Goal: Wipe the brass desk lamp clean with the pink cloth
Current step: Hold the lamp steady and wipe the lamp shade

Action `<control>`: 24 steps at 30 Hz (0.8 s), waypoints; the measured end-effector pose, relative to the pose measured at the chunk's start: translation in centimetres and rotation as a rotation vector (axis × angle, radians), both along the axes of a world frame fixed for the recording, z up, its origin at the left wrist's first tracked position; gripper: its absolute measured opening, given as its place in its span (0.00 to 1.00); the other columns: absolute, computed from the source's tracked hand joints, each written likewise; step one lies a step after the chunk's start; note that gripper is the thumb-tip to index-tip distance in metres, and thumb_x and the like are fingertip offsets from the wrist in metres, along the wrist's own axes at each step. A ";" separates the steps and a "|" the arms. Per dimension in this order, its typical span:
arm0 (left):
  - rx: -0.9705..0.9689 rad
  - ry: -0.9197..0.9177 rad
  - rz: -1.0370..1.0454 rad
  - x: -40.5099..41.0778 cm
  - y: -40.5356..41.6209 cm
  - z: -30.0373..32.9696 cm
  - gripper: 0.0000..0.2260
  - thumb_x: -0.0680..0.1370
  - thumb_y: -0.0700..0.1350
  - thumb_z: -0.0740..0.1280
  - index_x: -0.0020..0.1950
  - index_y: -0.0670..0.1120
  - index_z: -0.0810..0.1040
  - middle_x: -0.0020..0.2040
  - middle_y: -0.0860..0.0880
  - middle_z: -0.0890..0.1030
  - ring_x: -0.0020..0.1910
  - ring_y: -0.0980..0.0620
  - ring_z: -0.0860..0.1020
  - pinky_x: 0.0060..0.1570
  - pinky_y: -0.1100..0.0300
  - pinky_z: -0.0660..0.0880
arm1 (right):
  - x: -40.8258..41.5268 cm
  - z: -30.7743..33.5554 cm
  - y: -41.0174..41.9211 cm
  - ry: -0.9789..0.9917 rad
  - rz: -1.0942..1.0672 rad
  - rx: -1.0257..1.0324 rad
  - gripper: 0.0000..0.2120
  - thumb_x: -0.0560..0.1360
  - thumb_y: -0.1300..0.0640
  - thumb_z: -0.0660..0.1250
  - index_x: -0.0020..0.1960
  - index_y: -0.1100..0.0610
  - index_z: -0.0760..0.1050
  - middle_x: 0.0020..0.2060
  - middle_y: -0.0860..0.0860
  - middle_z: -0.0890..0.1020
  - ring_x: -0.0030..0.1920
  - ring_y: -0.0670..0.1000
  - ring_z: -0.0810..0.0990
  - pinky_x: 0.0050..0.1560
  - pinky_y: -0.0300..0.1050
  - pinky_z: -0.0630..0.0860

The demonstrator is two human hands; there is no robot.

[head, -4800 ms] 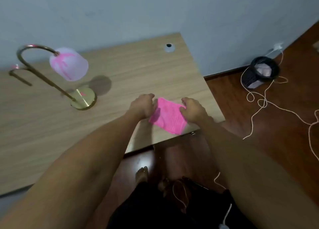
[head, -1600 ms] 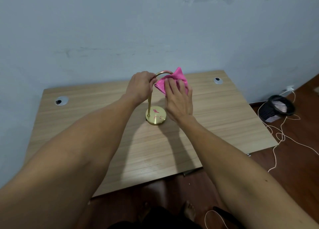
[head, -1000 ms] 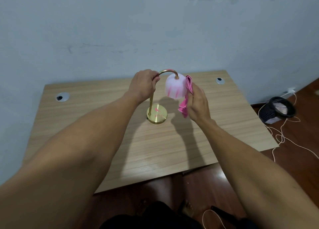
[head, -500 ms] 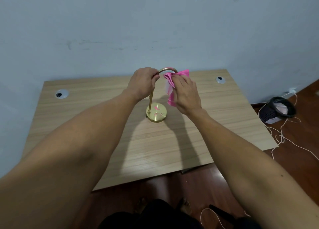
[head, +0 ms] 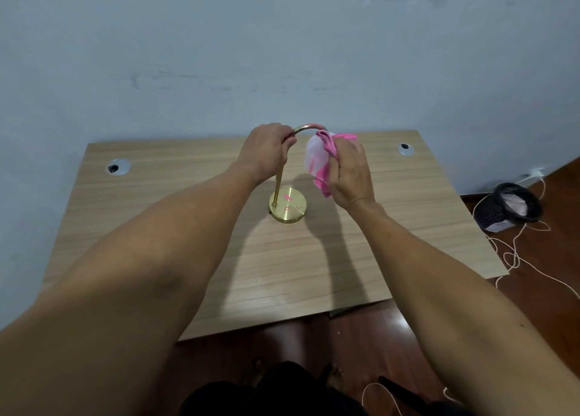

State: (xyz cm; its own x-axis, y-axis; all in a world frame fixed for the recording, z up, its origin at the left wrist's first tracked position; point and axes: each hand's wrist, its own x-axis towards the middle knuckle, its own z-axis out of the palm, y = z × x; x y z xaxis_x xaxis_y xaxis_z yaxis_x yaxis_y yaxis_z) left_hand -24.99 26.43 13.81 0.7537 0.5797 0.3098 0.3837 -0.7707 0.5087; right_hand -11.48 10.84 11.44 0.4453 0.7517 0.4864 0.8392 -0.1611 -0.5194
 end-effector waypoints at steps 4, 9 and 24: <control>0.011 0.003 -0.009 0.0 0.1 -0.1 0.10 0.82 0.45 0.62 0.45 0.42 0.80 0.40 0.43 0.80 0.42 0.39 0.77 0.41 0.51 0.70 | 0.3 -0.3 -0.1 -0.158 0.056 -0.131 0.14 0.80 0.58 0.58 0.63 0.54 0.75 0.57 0.51 0.79 0.60 0.54 0.72 0.57 0.55 0.70; -0.004 -0.008 -0.004 0.1 0.0 -0.1 0.10 0.82 0.45 0.63 0.48 0.42 0.81 0.43 0.42 0.82 0.44 0.39 0.78 0.43 0.51 0.70 | 0.9 -0.5 -0.8 0.187 -0.095 -0.005 0.17 0.83 0.62 0.57 0.69 0.55 0.74 0.62 0.53 0.79 0.60 0.49 0.71 0.59 0.44 0.69; -0.003 -0.007 -0.005 0.1 0.2 -0.2 0.11 0.82 0.45 0.62 0.45 0.42 0.79 0.40 0.43 0.81 0.41 0.40 0.77 0.40 0.51 0.70 | 0.9 0.0 -1.1 -0.142 0.051 -0.130 0.20 0.79 0.58 0.58 0.70 0.54 0.73 0.63 0.52 0.79 0.63 0.55 0.72 0.61 0.56 0.72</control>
